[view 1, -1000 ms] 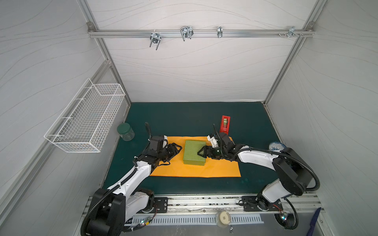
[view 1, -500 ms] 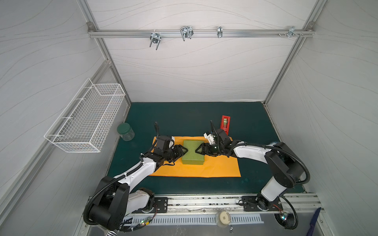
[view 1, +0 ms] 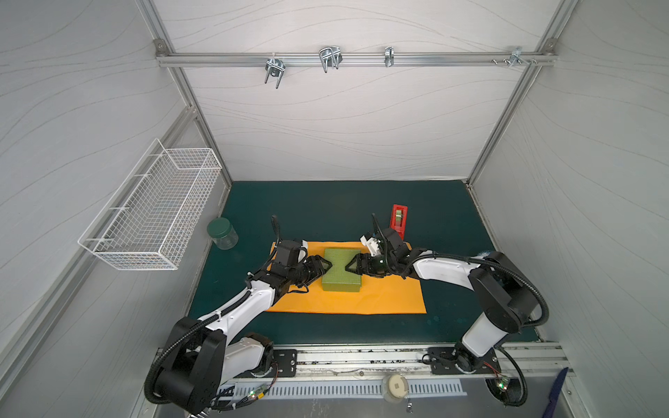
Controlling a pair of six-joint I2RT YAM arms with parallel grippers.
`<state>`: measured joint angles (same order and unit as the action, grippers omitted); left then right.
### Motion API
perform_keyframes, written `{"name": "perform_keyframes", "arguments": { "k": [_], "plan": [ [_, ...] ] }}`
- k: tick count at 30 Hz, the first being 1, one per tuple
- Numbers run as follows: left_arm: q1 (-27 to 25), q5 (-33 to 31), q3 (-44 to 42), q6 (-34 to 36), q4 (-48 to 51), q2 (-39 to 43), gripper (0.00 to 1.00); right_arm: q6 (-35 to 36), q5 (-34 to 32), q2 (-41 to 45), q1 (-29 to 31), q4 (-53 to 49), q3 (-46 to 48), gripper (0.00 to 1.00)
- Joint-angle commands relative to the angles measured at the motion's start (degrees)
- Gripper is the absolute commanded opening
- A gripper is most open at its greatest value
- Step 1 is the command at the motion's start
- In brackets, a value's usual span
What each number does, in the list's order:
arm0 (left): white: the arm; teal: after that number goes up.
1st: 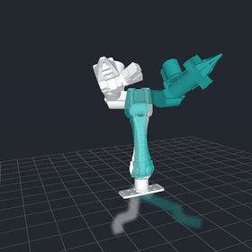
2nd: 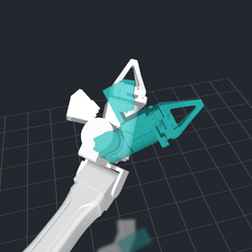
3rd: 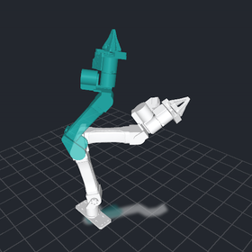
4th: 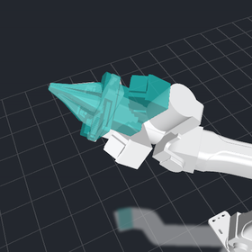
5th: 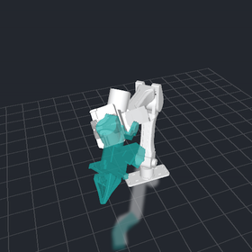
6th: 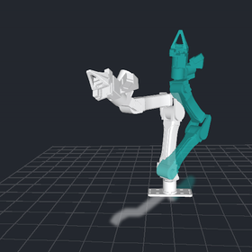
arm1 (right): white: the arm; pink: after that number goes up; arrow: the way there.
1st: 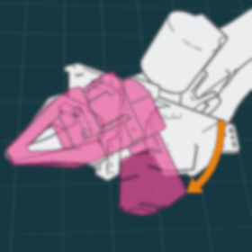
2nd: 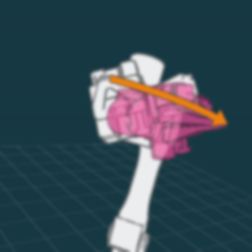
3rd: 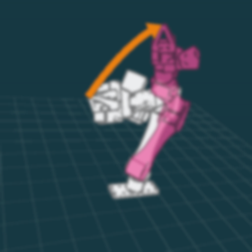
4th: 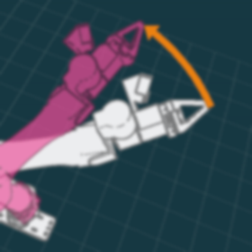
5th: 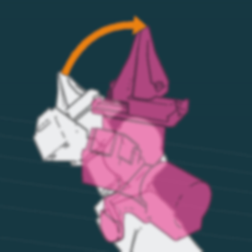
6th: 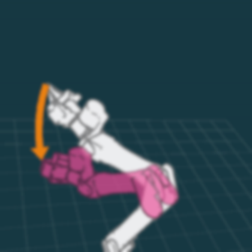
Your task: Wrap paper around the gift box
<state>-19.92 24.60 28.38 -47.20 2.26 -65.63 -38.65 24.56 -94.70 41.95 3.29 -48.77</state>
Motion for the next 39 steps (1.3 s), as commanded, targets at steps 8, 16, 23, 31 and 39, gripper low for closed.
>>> {"name": "perform_keyframes", "arguments": {
  "k": [8,16,23,31,39],
  "plan": [
    [-0.1,-4.6,3.8,3.4,4.0,8.5,0.69,10.0,-1.1,17.2,-19.1,-15.6,6.5,0.93],
    [-1.7,-1.2,6.4,1.9,1.5,6.7,0.69,13.8,-5.7,13.2,-30.9,-18.7,6.3,0.94],
    [-1.8,-0.3,5.9,2.7,0.9,6.9,0.69,14.4,-5.7,5.1,-30.9,-18.1,3.9,0.93],
    [-1.8,0.0,5.1,3.5,0.6,6.9,0.69,15.4,1.6,5.9,-30.9,-16.8,5.9,0.88],
    [-1.8,0.4,4.6,3.0,-0.7,6.2,0.69,14.8,5.3,11.7,-32.6,-11.3,12.3,0.82]
  ]
}}
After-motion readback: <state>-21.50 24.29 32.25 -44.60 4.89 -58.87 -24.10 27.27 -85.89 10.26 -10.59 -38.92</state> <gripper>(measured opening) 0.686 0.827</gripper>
